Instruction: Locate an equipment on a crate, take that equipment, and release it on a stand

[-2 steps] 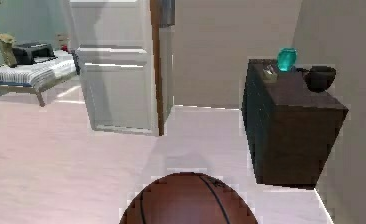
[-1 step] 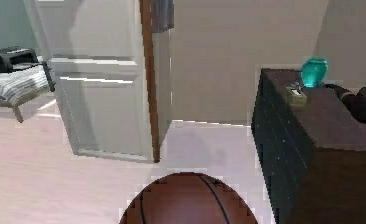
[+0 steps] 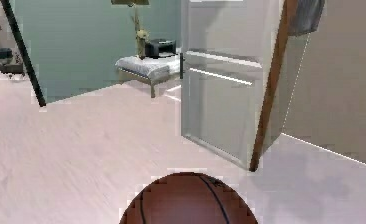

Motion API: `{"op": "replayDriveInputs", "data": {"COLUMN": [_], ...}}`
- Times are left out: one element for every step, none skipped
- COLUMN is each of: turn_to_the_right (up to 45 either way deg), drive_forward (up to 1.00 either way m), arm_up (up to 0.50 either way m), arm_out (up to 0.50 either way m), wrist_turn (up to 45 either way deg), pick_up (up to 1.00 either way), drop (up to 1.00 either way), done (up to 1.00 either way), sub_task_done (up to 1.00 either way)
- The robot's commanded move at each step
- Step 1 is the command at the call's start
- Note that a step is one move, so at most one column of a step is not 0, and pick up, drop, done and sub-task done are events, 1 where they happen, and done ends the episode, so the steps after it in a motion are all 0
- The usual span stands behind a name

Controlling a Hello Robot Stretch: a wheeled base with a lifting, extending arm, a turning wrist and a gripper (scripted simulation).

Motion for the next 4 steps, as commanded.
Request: {"op": "replayDriveInputs", "data": {"turn_to_the_right": [0.0,-45.0,0.0,3.0], "drive_forward": [0.4,0.0,0.05,0.0], "arm_up": [0.0,0.0,0.0,0.0], "arm_out": [0.0,0.0,0.0,0.0], "wrist_turn": [0.0,0.0,0.0,0.0], "pick_up": [0.0,0.0,0.0,0.0], "drop": [0.0,0.0,0.0,0.0], "done": [0.0,0.0,0.0,0.0], "sub_task_done": [0.0,0.0,0.0,0.0]}}
